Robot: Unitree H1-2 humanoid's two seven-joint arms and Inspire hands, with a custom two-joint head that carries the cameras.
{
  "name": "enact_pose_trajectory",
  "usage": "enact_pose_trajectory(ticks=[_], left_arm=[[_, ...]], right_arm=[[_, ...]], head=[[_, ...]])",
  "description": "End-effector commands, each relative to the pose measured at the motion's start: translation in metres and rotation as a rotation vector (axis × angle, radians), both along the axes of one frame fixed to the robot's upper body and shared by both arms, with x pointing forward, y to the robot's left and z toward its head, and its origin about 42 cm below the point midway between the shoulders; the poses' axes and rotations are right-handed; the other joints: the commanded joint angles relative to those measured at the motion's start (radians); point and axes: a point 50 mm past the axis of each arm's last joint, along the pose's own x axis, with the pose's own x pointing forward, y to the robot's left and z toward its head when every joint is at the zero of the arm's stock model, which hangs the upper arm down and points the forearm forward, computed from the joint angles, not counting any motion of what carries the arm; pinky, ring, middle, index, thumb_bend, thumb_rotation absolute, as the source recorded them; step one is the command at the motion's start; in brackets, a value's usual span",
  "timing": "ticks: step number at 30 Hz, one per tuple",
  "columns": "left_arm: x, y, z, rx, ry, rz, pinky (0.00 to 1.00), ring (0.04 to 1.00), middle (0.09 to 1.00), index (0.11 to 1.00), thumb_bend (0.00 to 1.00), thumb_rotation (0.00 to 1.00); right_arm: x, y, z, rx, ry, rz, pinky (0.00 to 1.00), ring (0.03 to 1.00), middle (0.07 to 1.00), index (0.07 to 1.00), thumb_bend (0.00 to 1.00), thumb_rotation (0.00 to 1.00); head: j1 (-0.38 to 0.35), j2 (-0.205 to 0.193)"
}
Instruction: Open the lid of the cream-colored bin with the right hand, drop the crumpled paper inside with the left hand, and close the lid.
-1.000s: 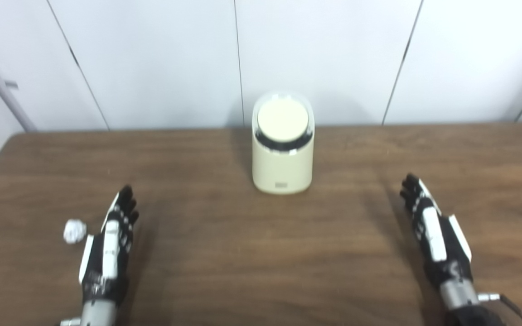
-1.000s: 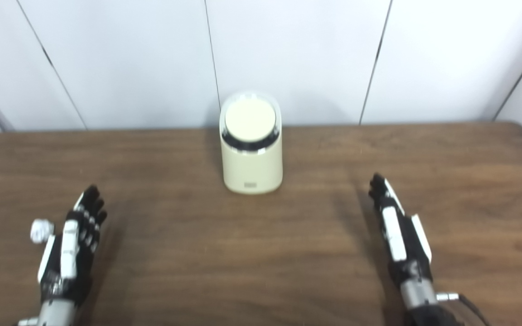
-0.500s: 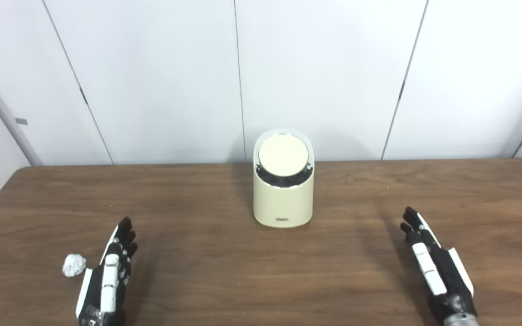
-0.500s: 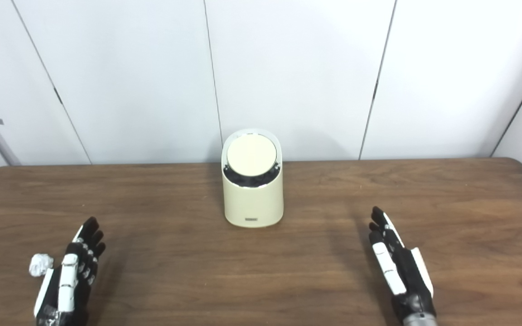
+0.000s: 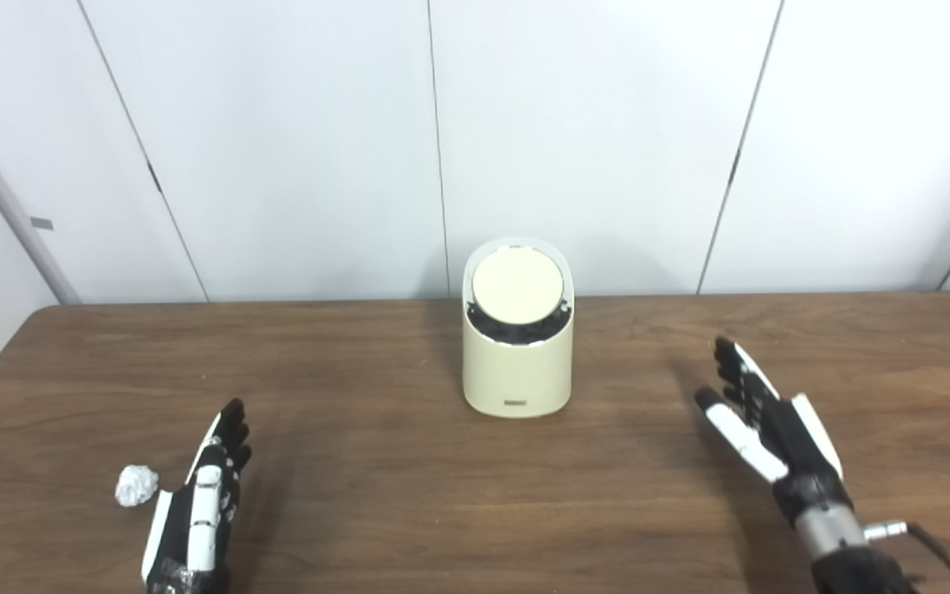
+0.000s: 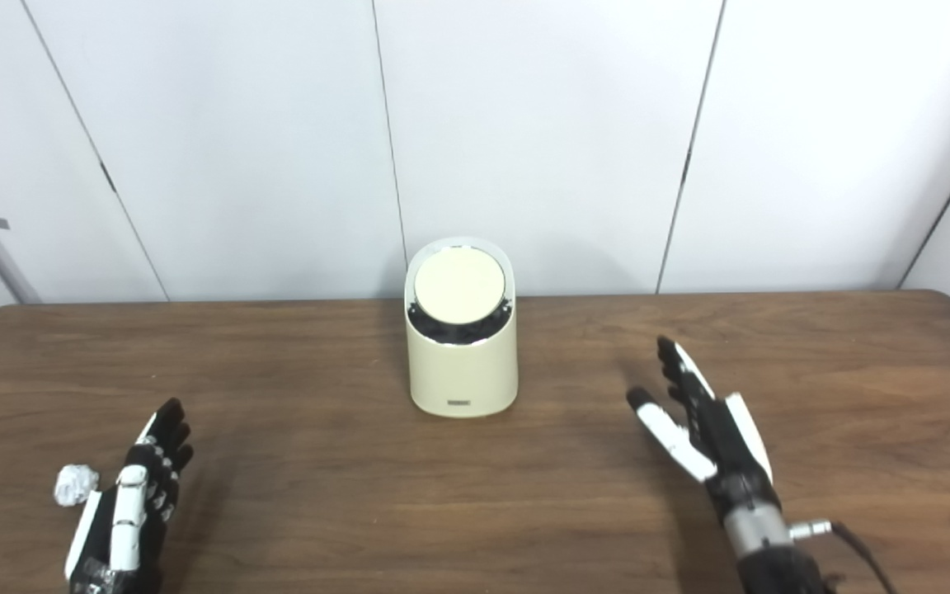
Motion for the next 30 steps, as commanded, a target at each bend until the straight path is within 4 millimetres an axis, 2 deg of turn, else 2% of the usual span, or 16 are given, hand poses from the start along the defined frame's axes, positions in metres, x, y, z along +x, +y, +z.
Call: enact_pose_trajectory(ticks=[1, 13, 17, 23, 27, 30], left_arm=[[-0.003, -0.01, -0.021, -0.034, 0.056, -0.002, 1.0, 1.0, 0.997, 0.979, 0.41, 1.0], [0.001, -0.015, -0.025, -0.003, 0.061, -0.009, 1.0, 1.0, 1.0, 0.98, 0.39, 1.0], [0.001, -0.018, -0.025, -0.009, 0.058, -0.008, 1.0, 1.0, 0.995, 0.977, 0.4, 1.0], [0.003, -0.022, -0.026, -0.023, 0.059, -0.007, 1.0, 1.0, 1.0, 0.981, 0.36, 1.0], [0.005, -0.022, -0.028, -0.026, 0.055, -0.015, 1.0, 1.0, 0.998, 0.978, 0.35, 1.0], [0.006, -0.023, -0.028, -0.026, 0.057, -0.016, 1.0, 1.0, 1.0, 0.978, 0.34, 1.0]], right_arm=[[0.014, 0.003, 0.033, -0.059, -0.082, 0.022, 0.95, 0.955, 0.95, 0.939, 0.64, 0.75], [0.04, 0.017, 0.079, -0.165, -0.097, 0.078, 0.87, 0.919, 0.946, 0.93, 0.66, 0.74], [0.048, 0.024, 0.095, -0.197, -0.123, 0.092, 0.86, 0.921, 0.949, 0.933, 0.73, 0.75], [0.059, 0.039, 0.126, -0.227, -0.18, 0.119, 0.88, 0.919, 0.937, 0.915, 0.73, 0.65], [0.066, 0.05, 0.145, -0.252, -0.196, 0.134, 0.9, 0.934, 0.943, 0.911, 0.74, 0.63], [0.071, 0.056, 0.155, -0.278, -0.199, 0.142, 0.89, 0.926, 0.94, 0.908, 0.74, 0.63]], head=[[0.0, 0.0], [-0.002, -0.006], [-0.001, -0.005], [0.0, -0.01], [-0.004, -0.012], [-0.005, -0.013]])
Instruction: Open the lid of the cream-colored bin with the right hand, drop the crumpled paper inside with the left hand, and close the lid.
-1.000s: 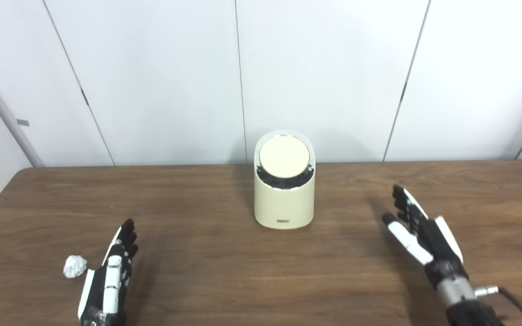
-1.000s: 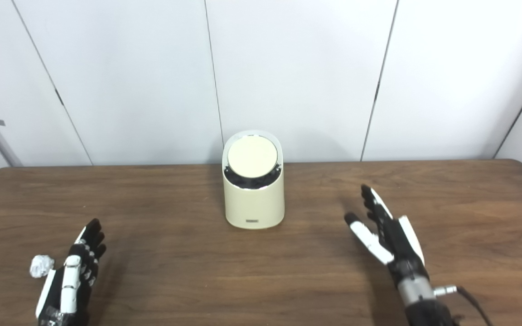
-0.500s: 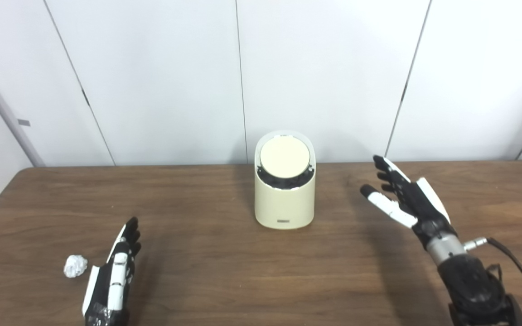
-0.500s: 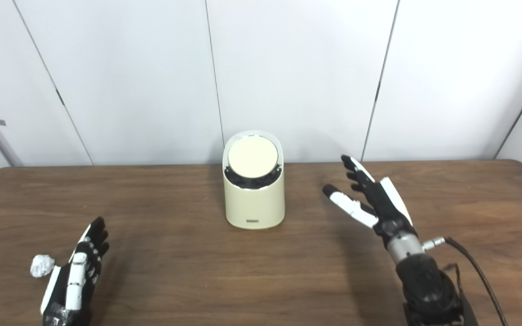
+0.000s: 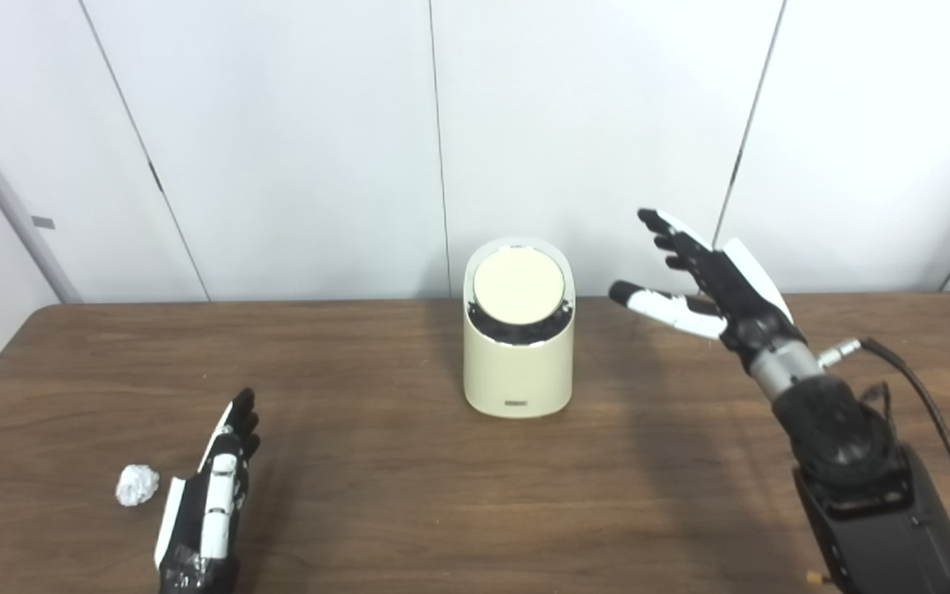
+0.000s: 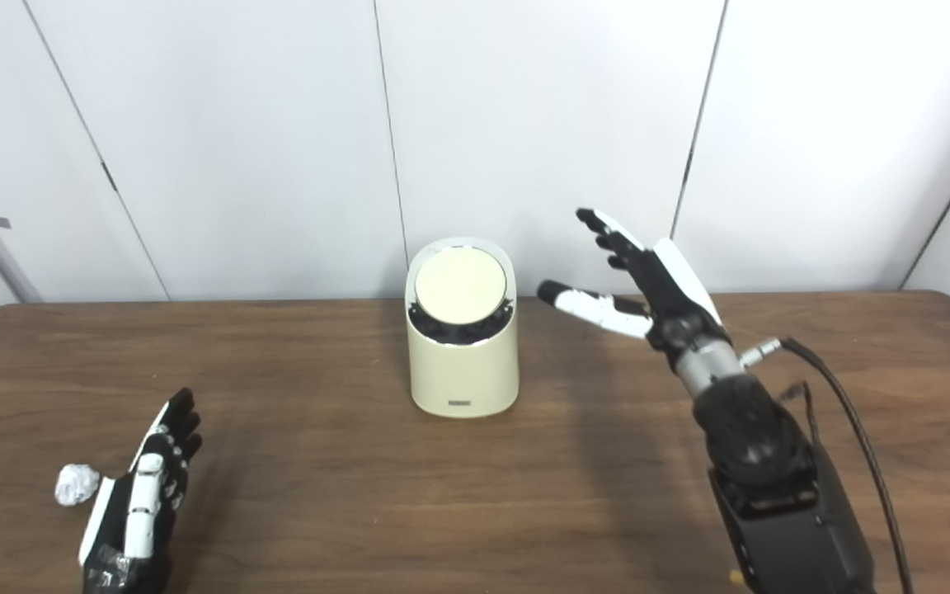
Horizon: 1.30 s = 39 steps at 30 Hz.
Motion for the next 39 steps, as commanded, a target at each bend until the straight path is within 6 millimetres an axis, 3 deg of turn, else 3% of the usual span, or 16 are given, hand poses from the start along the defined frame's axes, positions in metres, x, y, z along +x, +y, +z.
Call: enact_pose_trajectory(ticks=[1, 13, 21, 39], left_arm=[[-0.006, -0.015, -0.028, -0.057, 0.072, -0.004, 1.0, 1.0, 1.0, 0.978, 0.34, 1.0], [-0.005, -0.018, -0.028, -0.056, 0.084, -0.009, 1.0, 1.0, 1.0, 0.971, 0.34, 1.0], [-0.004, -0.022, -0.027, -0.066, 0.075, -0.011, 1.0, 1.0, 0.994, 0.971, 0.33, 1.0], [-0.004, -0.025, -0.03, -0.065, 0.071, -0.034, 1.0, 1.0, 0.999, 0.975, 0.35, 1.0]], right_arm=[[0.002, 0.006, 0.033, -0.024, -0.092, 0.015, 0.88, 0.926, 0.939, 0.91, 0.74, 0.62], [0.026, 0.028, 0.053, -0.137, -0.064, 0.07, 0.87, 0.937, 0.953, 0.925, 0.8, 0.58], [0.041, 0.049, 0.064, -0.207, -0.065, 0.102, 0.87, 0.95, 0.963, 0.93, 0.79, 0.48], [0.08, 0.083, 0.057, -0.291, -0.035, 0.093, 0.8, 0.9, 0.931, 0.908, 0.81, 0.51]], head=[[-0.002, 0.0], [-0.004, 0.0], [0.005, 0.001], [0.01, 0.013]])
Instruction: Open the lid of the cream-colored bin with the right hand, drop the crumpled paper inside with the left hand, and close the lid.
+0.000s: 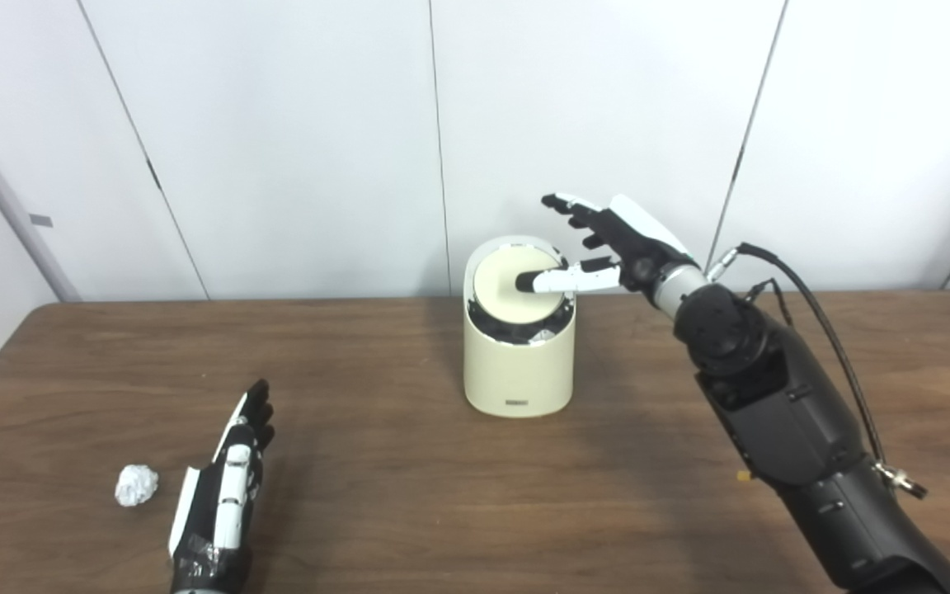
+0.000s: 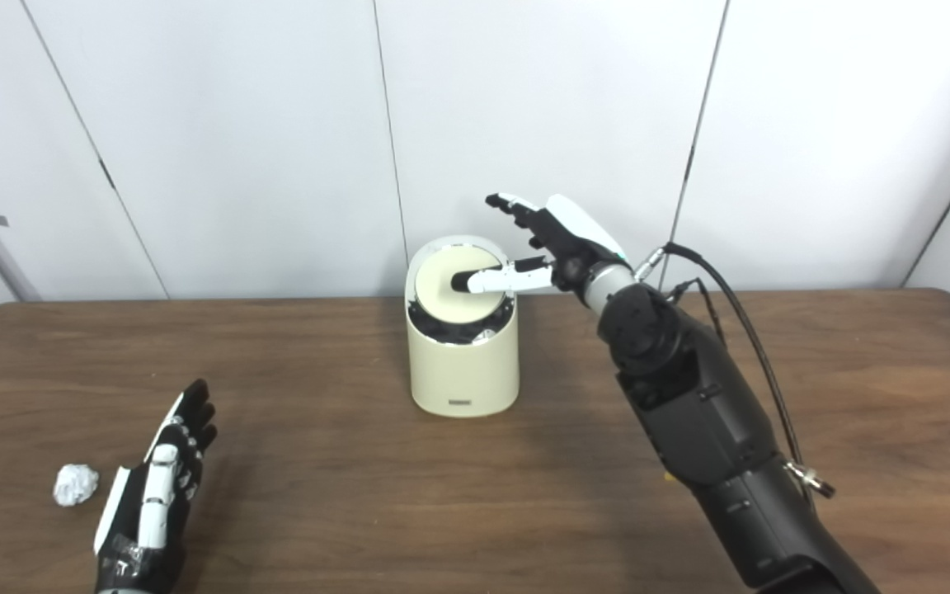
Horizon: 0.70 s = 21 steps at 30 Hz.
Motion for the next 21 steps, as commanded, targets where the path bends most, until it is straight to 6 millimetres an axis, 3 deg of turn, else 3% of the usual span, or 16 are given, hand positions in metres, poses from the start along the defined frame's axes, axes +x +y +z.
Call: enact_pose_trajectory(ticks=[1, 10, 21], left_arm=[[-0.013, -0.017, -0.031, -0.058, 0.087, -0.001, 1.0, 1.0, 0.997, 0.97, 0.35, 1.0], [-0.013, -0.019, -0.031, -0.053, 0.092, 0.0, 1.0, 1.0, 0.994, 0.962, 0.36, 1.0], [-0.013, -0.02, -0.031, -0.062, 0.085, -0.008, 1.0, 1.0, 0.995, 0.965, 0.37, 1.0]], right_arm=[[0.006, 0.012, 0.035, -0.022, -0.133, 0.03, 0.79, 0.895, 0.93, 0.907, 0.81, 0.52], [0.012, 0.023, 0.024, -0.06, -0.107, 0.039, 0.84, 0.924, 0.941, 0.916, 0.77, 0.46], [0.014, 0.017, 0.02, -0.113, -0.101, 0.026, 0.89, 0.938, 0.945, 0.924, 0.76, 0.44]], head=[[-0.001, -0.001], [0.001, 0.002], [0.002, 0.007]])
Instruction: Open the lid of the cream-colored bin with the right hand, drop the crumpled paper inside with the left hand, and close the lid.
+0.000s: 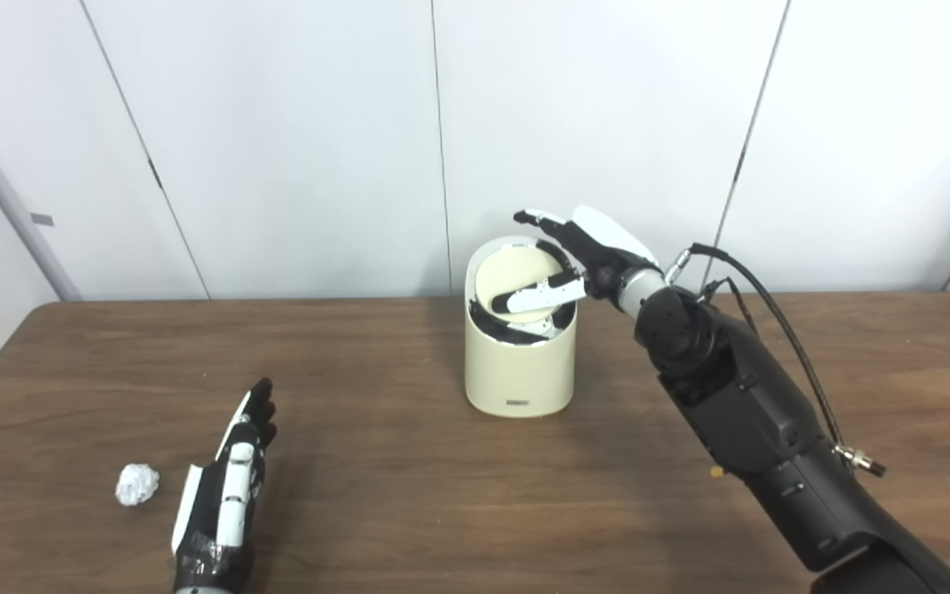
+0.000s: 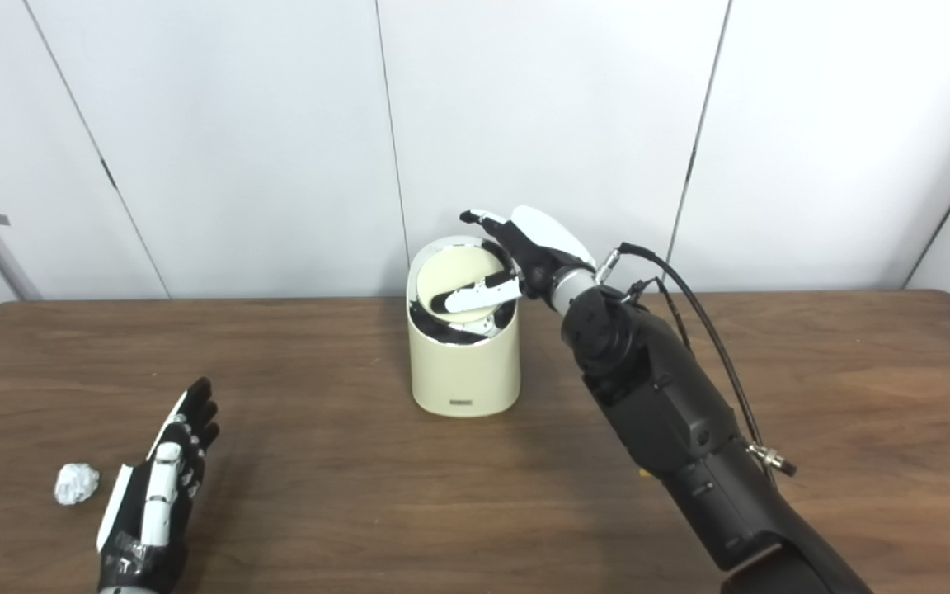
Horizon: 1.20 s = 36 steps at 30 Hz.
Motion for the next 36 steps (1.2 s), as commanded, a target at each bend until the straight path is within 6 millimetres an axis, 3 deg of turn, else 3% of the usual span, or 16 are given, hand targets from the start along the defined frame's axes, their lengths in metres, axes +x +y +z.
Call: enact_pose_trajectory(ticks=[1, 18, 36], left_arm=[[-0.013, -0.018, -0.031, -0.066, 0.085, -0.007, 1.0, 1.0, 0.997, 0.964, 0.36, 1.0], [-0.015, -0.018, -0.03, -0.059, 0.092, 0.0, 1.0, 1.0, 0.993, 0.961, 0.37, 1.0], [-0.013, -0.019, -0.027, -0.069, 0.085, 0.006, 1.0, 1.0, 0.988, 0.957, 0.38, 1.0]], right_arm=[[0.005, -0.002, 0.034, -0.018, -0.104, 0.014, 0.88, 0.936, 0.946, 0.924, 0.76, 0.43], [0.009, -0.02, 0.037, -0.011, -0.102, -0.015, 0.84, 0.933, 0.948, 0.92, 0.77, 0.43], [0.012, -0.022, 0.021, -0.068, -0.133, -0.005, 0.89, 0.931, 0.933, 0.905, 0.78, 0.38]], head=[[-0.001, 0.003], [-0.002, 0.014], [0.0, 0.022]])
